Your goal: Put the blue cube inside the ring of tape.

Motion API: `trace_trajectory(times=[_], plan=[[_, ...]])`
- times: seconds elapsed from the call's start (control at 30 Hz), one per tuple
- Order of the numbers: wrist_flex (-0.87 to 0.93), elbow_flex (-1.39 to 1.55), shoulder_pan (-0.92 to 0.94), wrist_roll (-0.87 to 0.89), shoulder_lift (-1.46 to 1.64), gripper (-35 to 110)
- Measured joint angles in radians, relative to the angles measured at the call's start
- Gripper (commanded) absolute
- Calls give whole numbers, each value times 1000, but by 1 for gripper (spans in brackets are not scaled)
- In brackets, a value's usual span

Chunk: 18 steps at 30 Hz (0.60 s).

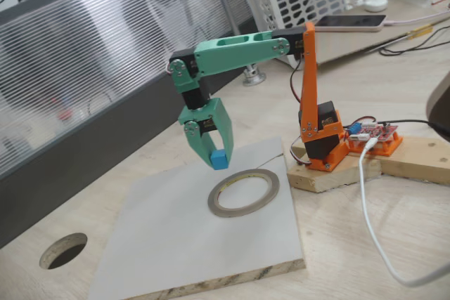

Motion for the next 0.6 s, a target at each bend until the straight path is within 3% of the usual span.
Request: trace_trajectory(times=[0.37, 0.6], plan=[[-11, 256, 0, 0, 163, 10], [-155, 442, -2, 0, 295, 10]])
